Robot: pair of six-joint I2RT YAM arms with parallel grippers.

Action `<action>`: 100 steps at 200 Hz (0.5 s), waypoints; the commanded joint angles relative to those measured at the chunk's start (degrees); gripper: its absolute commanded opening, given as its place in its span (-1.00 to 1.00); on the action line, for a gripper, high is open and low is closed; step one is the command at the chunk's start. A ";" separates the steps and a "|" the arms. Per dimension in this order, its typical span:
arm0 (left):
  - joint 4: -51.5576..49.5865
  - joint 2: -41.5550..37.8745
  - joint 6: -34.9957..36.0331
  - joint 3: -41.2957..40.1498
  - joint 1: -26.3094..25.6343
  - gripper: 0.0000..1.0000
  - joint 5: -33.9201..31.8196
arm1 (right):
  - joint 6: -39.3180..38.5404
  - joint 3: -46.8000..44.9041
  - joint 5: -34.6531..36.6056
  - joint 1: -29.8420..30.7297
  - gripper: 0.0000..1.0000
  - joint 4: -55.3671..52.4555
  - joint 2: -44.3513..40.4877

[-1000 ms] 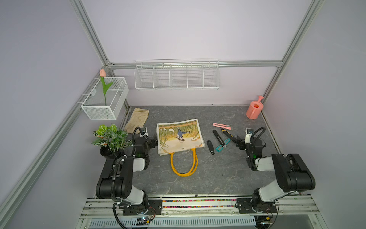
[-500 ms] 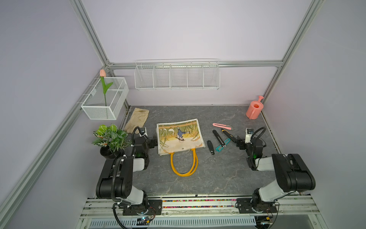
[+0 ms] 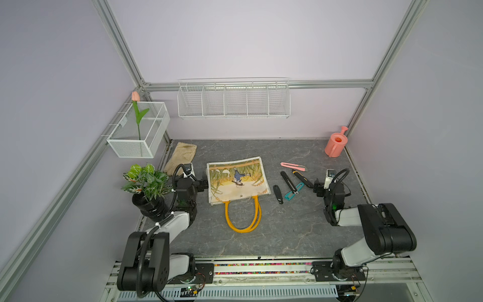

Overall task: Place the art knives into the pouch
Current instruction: Open the pouch at the center of the board.

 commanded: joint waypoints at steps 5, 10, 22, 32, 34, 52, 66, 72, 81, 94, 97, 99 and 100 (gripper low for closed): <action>-11.12 -5.99 -0.84 5.48 -2.01 0.97 1.58 | -0.05 0.31 1.58 -0.03 0.78 1.19 -1.14; -12.54 -6.76 -2.06 6.39 -2.01 0.97 3.18 | 0.07 0.08 1.45 -0.05 0.77 1.33 -1.32; -15.92 -8.35 -4.71 8.83 -2.04 0.97 7.77 | -0.27 -0.11 0.56 -0.05 0.77 1.44 -1.80; -17.73 -9.40 -7.53 10.38 -2.09 0.97 11.69 | -0.63 -0.07 -0.15 0.00 0.77 0.87 -2.24; -18.00 -9.56 -8.35 10.66 -2.09 0.97 12.49 | -0.66 0.05 -0.25 0.00 0.77 0.55 -2.38; -19.69 -11.07 -11.64 13.09 -2.04 0.97 21.70 | -0.79 1.74 1.05 0.33 0.77 -4.87 -5.54; -20.03 -12.24 -14.38 14.48 -2.09 0.97 25.55 | -0.14 5.63 2.05 0.30 0.77 -16.64 -11.33; -20.42 -12.58 -16.37 15.08 -2.07 0.97 25.64 | 0.06 6.87 2.37 0.30 0.77 -19.31 -13.22; -22.02 -13.20 -19.79 16.23 -2.08 0.97 25.57 | 1.05 6.93 0.30 0.27 0.77 -18.88 -16.11; -23.30 -13.72 -22.12 18.00 -2.08 0.97 28.53 | 2.33 8.74 -2.64 0.42 0.77 -22.93 -20.91; -23.23 -13.69 -22.45 18.21 -2.03 0.97 29.55 | 3.15 9.64 -2.75 0.41 0.77 -25.12 -21.89; -23.27 -13.71 -22.73 18.44 -2.06 0.97 30.32 | 3.69 10.40 -2.77 0.45 0.77 -26.71 -22.41; -23.34 -13.73 -22.97 18.52 -2.03 0.97 30.65 | 3.96 10.75 -2.81 0.46 0.77 -27.48 -22.64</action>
